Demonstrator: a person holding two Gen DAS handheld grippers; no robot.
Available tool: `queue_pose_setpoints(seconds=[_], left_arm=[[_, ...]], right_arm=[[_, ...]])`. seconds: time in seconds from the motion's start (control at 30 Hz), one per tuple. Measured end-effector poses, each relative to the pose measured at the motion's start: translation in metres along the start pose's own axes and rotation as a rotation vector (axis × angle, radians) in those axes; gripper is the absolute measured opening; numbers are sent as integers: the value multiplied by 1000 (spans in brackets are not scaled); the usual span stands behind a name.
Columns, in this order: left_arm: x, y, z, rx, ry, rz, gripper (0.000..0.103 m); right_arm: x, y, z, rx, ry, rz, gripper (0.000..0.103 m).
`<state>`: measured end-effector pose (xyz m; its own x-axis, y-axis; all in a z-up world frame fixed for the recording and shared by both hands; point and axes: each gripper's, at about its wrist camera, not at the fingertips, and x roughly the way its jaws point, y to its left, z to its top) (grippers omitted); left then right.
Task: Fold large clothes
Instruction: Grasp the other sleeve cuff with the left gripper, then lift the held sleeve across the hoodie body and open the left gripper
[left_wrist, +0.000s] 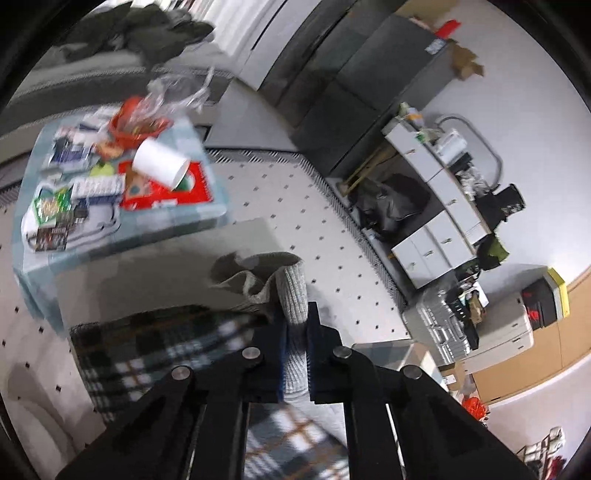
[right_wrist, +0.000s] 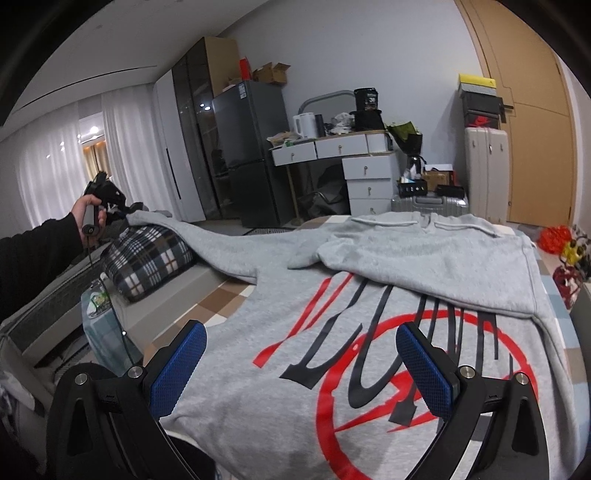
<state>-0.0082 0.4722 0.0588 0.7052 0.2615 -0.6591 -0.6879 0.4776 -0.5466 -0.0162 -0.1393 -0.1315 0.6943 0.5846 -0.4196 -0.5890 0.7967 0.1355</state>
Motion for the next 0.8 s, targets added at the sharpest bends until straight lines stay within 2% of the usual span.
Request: queue_pose_setpoints(seconds=[0.2, 0.33, 0.43, 0.57, 0.7, 0.8], left_arm=[[-25, -65, -3, 116, -34, -109, 3], [-41, -124, -23, 240, -48, -178, 3], [-48, -159, -38, 310, -26, -237, 3], [-58, -222, -76, 419, 1, -313, 3], [-62, -289, -130, 560, 45, -386, 3], [-53, -334, -180, 680, 101, -426, 3]], right_arm=[[0, -10, 2, 52, 6, 5, 103], [-1, -20, 3, 101, 3, 9, 103], [-4, -28, 4, 136, -4, 12, 103], [-11, -36, 7, 178, -22, 28, 103], [-25, -41, 13, 192, -62, 37, 103], [-52, -48, 20, 225, -159, 44, 103]])
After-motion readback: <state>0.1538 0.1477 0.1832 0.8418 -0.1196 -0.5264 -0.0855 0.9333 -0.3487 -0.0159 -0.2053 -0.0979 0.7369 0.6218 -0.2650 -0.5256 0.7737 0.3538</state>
